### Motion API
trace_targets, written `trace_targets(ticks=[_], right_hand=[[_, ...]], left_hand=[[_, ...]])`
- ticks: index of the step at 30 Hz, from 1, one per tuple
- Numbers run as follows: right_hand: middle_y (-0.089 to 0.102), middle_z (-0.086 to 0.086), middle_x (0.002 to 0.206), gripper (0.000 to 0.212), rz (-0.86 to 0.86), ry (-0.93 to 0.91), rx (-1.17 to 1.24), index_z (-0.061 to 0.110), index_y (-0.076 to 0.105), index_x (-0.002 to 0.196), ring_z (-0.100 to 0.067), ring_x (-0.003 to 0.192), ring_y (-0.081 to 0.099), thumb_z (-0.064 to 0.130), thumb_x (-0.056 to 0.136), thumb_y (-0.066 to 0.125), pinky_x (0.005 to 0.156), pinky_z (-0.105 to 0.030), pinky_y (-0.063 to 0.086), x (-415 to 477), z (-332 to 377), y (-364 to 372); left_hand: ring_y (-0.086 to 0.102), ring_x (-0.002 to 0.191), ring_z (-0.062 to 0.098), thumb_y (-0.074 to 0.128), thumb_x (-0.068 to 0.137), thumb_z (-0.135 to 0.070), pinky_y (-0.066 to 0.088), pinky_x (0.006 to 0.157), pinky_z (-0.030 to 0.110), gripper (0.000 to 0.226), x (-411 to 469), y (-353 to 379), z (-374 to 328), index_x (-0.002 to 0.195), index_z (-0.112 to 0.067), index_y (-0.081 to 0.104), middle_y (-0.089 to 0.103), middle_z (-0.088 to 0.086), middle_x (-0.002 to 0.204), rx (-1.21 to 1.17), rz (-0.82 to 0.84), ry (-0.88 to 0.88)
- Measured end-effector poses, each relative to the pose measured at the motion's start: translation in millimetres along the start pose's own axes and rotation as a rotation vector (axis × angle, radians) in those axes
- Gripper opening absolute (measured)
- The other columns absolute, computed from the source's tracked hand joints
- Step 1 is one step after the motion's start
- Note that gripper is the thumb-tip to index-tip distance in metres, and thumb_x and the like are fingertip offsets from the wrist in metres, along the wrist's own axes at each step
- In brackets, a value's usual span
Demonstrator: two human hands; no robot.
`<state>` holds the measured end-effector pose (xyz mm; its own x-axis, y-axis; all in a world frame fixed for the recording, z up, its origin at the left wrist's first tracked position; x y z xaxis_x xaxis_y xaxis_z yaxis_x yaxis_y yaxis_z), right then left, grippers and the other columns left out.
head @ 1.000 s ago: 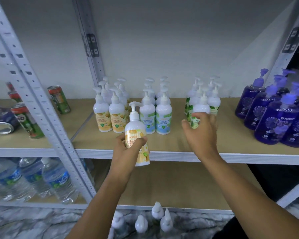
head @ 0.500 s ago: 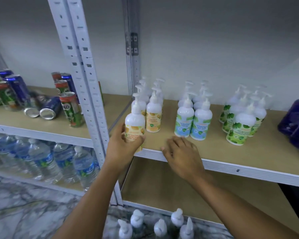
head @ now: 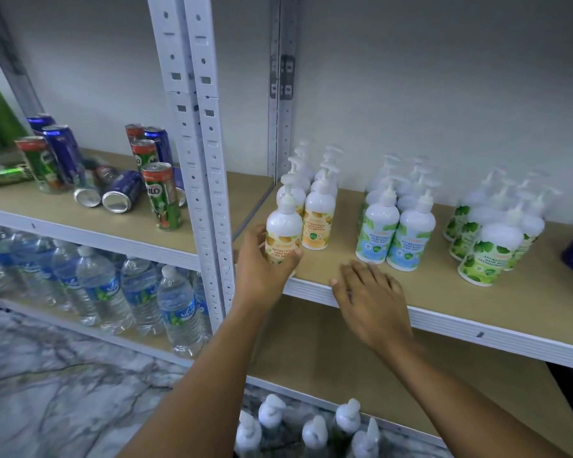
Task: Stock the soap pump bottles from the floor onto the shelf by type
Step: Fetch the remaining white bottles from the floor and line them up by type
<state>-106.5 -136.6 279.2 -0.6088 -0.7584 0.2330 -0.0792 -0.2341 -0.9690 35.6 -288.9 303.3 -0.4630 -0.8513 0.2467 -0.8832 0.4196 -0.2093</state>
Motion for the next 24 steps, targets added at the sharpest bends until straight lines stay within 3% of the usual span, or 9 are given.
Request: trace_targets(ticks=[3, 4, 7, 9, 14, 24], right_hand=[[0.034, 0.004, 0.16, 0.055, 0.009, 0.002, 0.006, 0.027, 0.038, 0.15, -0.021, 0.149, 0.025, 0.052, 0.105, 0.019, 0.117, -0.039, 0.02, 0, 0, 0], [0.033, 0.004, 0.161, 0.055, 0.011, 0.004, 0.006, 0.027, 0.038, 0.15, -0.021, 0.149, 0.025, 0.052, 0.105, 0.02, 0.117, -0.039, 0.019, 0, 0, 0], [0.033, 0.004, 0.161, 0.055, 0.01, 0.012, 0.007, 0.026, 0.038, 0.151, -0.022, 0.15, 0.025, 0.051, 0.105, 0.02, 0.118, -0.04, 0.019, -1, 1, 0], [0.031, 0.004, 0.162, 0.056, 0.015, 0.015, 0.007, 0.027, 0.036, 0.152, -0.021, 0.15, 0.023, 0.052, 0.105, 0.018, 0.119, -0.039, 0.017, 0, 1, 1], [0.028, 0.005, 0.163, 0.057, 0.019, 0.012, 0.014, 0.028, 0.034, 0.153, -0.02, 0.151, 0.021, 0.052, 0.105, 0.018, 0.119, -0.038, 0.014, 0, 0, 2], [0.035, 0.005, 0.16, 0.067, -0.019, 0.007, 0.009, 0.027, 0.04, 0.15, -0.021, 0.149, 0.026, 0.056, 0.098, 0.01, 0.117, -0.039, 0.02, 0, 0, 3]], left_hand=[[0.059, 0.116, 0.013, 0.086, 0.065, -0.035, 0.055, 0.095, 0.036, 0.084, -1, 0, 3, 0.138, -0.025, 0.045, 0.055, -0.004, 0.129, 0.126, 0.004, -0.019], [0.057, 0.118, 0.016, 0.086, 0.063, -0.034, 0.054, 0.095, 0.036, 0.086, -2, 0, 4, 0.138, -0.024, 0.045, 0.054, -0.003, 0.128, 0.174, 0.001, -0.024], [0.058, 0.107, 0.011, 0.087, 0.072, -0.025, 0.045, 0.077, 0.013, 0.071, -1, -6, 10, 0.131, -0.016, 0.051, 0.057, -0.008, 0.116, 0.216, -0.043, -0.061], [0.056, 0.099, 0.006, 0.085, 0.077, -0.026, 0.04, 0.072, 0.01, 0.062, 0, -8, 11, 0.129, -0.014, 0.054, 0.058, -0.011, 0.11, 0.23, -0.076, -0.067], [0.057, 0.116, 0.02, 0.08, 0.08, -0.042, 0.048, 0.097, 0.037, 0.06, 4, -3, 9, 0.131, -0.019, 0.057, 0.065, -0.001, 0.124, 0.373, -0.177, -0.019], [0.044, 0.119, 0.024, 0.07, 0.087, -0.051, 0.033, 0.099, 0.038, 0.052, 6, 8, 8, 0.13, -0.025, 0.058, 0.066, -0.004, 0.126, 0.474, -0.274, -0.094]])
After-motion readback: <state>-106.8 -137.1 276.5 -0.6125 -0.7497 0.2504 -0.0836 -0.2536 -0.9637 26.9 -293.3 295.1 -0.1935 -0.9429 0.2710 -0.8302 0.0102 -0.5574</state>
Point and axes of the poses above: each hand's wrist, its own x-axis towards the middle knuckle, its own y-axis out of the palm, z = x × y, the point moved 7 cm from there along x, towards the middle knuckle
